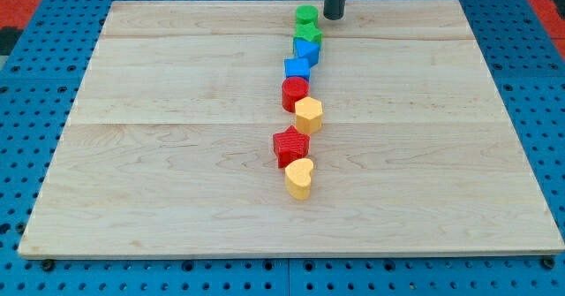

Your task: Separate the green star from green circle

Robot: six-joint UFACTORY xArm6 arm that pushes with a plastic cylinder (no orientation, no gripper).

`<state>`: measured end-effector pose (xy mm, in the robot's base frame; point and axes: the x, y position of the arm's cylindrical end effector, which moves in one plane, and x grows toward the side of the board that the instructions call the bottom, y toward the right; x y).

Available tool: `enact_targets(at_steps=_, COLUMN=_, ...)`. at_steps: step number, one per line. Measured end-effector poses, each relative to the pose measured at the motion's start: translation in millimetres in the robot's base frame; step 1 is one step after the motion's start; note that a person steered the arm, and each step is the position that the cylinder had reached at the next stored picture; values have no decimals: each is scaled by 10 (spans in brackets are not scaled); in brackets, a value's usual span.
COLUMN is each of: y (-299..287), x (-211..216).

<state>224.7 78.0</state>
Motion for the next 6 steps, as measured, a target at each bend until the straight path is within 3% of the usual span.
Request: enact_targets(at_steps=6, y=439, x=3)
